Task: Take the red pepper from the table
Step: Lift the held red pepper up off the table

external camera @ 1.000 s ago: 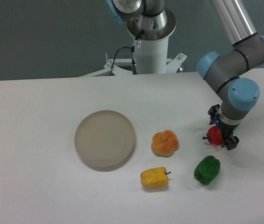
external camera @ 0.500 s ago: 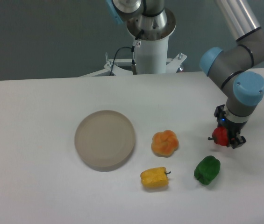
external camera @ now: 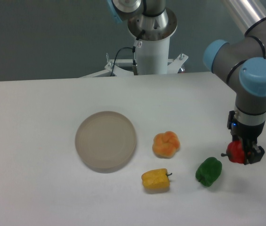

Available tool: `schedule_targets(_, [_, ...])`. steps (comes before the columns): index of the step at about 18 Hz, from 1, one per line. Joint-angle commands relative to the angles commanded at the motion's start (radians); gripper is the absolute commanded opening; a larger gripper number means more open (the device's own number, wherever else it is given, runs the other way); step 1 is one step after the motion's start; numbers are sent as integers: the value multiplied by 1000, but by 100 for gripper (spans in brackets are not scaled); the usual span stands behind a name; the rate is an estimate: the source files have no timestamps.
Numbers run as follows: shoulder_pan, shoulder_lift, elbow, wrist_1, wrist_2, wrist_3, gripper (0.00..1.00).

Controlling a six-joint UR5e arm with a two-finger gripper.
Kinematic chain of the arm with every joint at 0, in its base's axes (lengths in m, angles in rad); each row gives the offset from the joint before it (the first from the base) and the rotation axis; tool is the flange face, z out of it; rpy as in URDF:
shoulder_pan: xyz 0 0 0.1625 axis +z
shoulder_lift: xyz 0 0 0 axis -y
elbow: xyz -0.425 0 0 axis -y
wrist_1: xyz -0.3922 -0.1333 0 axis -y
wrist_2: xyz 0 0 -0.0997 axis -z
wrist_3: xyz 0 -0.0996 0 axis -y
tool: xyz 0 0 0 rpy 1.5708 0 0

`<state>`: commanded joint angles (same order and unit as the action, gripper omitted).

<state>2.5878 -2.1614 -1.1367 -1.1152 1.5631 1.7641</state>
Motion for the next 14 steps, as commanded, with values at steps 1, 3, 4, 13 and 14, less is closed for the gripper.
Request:
schedule_targets(1, [-2,0,5,0,-2,0,35])
schedule_targets(3, [-2,0,8,0,-3,0,35])
schedule_targets(4, [-2,0,12,0,-5,0,35])
schedule_targets(13, [-18,-5,14,2,-6,-3,36])
schedule_targets(14, [-20,-3,14,2,-6,-3,36])
